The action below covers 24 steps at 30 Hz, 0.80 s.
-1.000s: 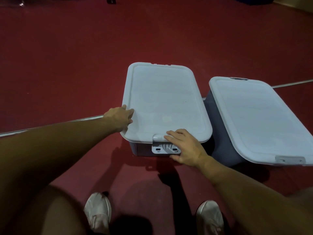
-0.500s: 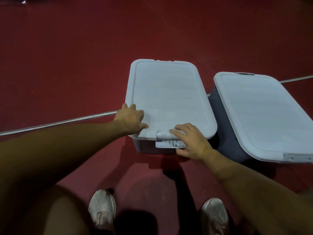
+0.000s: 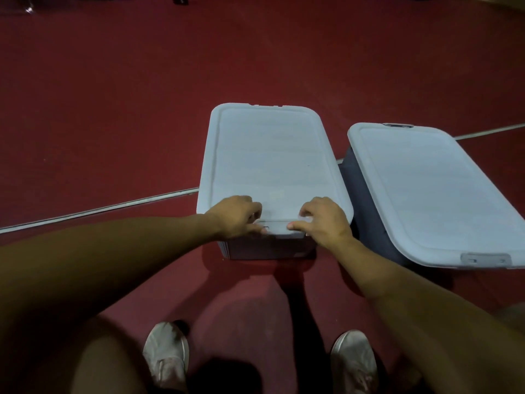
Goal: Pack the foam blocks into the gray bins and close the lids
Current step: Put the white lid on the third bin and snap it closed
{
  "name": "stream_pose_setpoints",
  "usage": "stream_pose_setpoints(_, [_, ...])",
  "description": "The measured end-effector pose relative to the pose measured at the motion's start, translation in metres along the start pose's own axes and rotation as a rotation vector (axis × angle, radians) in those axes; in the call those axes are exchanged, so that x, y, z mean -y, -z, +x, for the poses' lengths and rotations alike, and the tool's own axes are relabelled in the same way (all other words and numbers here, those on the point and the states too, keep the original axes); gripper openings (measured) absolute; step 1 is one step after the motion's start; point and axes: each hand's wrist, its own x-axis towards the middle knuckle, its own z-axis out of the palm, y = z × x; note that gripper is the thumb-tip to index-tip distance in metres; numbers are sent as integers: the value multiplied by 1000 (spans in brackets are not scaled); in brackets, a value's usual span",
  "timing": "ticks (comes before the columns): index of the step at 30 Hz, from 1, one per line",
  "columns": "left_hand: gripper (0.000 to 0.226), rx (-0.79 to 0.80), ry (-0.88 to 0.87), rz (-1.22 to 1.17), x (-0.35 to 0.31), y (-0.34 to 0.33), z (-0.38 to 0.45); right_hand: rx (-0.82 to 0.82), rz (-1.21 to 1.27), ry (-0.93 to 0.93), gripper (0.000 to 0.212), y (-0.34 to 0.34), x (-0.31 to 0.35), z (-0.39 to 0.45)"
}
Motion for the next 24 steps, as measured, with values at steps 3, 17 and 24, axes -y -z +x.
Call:
stream_pose_setpoints(3, [48,15,70,-2,2,3,1,-44,-25,-303,84,6,-16,-7])
stream_pose_setpoints(17, [45,-176,343,43,43,26,-12,-52,369,-274,79,-38,103,-42])
stream_pose_setpoints(24, [53,-130,397,24,64,28,-34,-13,1024,-678,63,-50,86,7])
